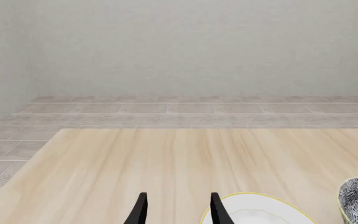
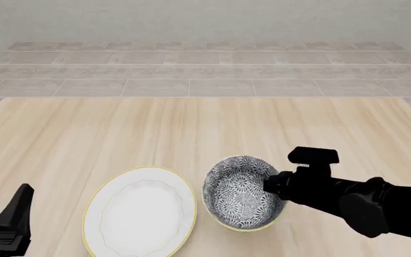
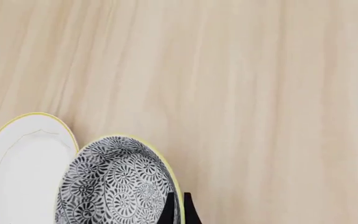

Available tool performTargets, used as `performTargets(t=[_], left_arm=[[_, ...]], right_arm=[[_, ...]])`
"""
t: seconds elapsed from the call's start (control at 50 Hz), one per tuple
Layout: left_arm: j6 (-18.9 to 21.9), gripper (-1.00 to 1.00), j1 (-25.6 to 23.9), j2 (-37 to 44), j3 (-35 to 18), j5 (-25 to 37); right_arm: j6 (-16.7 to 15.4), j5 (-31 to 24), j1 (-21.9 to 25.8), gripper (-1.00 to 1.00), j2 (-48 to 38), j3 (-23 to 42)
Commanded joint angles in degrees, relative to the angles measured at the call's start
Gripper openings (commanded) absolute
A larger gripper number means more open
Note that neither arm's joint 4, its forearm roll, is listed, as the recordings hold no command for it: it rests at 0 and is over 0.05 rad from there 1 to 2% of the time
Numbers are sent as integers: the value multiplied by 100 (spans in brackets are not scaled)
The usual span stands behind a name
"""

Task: Put the bowl on the plate.

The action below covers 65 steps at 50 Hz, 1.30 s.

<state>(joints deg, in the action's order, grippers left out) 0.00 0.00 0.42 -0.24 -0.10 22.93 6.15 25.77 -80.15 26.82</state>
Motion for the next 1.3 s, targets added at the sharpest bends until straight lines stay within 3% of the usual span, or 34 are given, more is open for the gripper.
performTargets(t=[0.02,0.54,1.0,1.3], left_arm=[[0,100,0,0,0,0],[0,100,0,0,0,0],[0,100,0,0,0,0],[0,100,0,0,0,0]], right_arm=[[-6,-279,-53,-100,377,185],[-321,-1052,-361,-100,1355,745],[-557,-1654,-22,-100,1639,1820],[-420,-1479,461,-100,1241,2178]])
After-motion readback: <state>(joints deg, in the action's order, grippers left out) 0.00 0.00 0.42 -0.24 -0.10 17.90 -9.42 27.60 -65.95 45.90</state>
